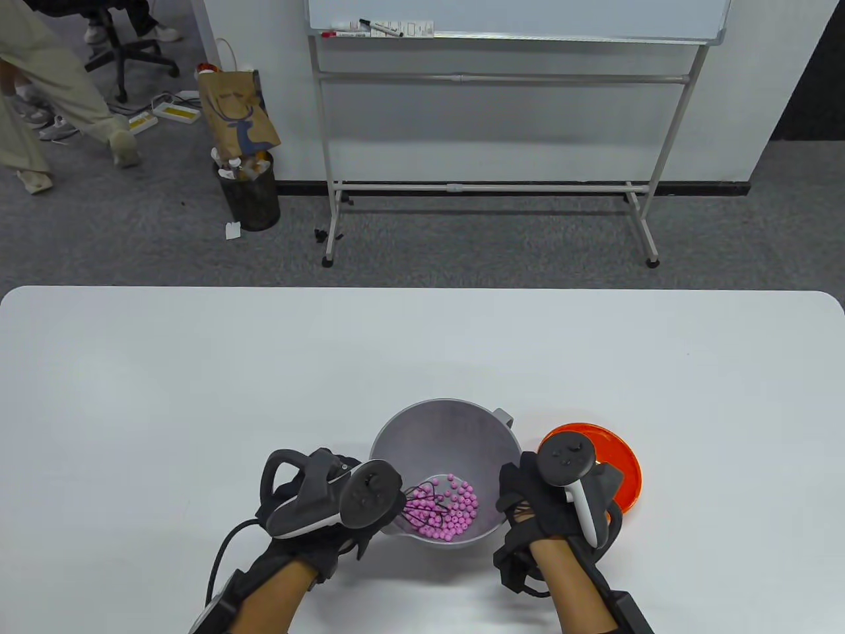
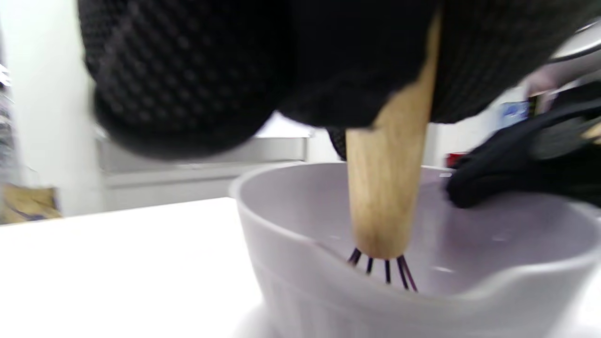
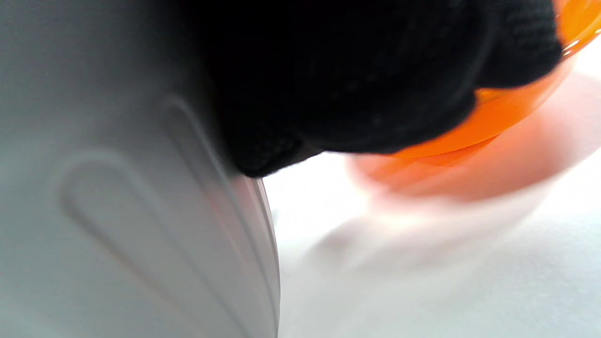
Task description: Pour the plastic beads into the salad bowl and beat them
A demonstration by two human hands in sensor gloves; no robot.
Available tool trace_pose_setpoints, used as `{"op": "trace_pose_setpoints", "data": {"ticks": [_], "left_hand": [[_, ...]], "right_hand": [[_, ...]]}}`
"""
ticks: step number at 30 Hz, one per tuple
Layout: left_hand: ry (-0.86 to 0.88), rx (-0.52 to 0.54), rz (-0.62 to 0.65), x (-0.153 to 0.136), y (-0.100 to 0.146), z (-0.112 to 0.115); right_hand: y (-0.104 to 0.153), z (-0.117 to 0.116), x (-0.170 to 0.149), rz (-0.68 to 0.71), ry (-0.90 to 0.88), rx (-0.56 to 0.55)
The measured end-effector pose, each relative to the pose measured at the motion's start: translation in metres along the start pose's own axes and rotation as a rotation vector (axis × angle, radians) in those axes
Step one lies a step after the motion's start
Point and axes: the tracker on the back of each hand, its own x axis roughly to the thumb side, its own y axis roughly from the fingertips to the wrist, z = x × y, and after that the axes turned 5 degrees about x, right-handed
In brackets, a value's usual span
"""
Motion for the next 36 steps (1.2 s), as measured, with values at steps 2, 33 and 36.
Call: {"op": "trace_pose_setpoints", "data": {"ticks": [2,33,36], "left_hand": [[0.022,0.016,-0.011,0.002,-0.001,0.005],[-0.065,0.011,-0.050,0.006,0.002,-0.001],[0.022,0.001,-0.024,0.007,-0.001,0.006]], "right_hand": [[0.000,0.000,0.000,-0.001,0.001,-0.001],[0.000,0.000,0.000,-0.003,0.001,0.001],[0.000,0.000,0.000,-0.002,0.001,0.000]]}}
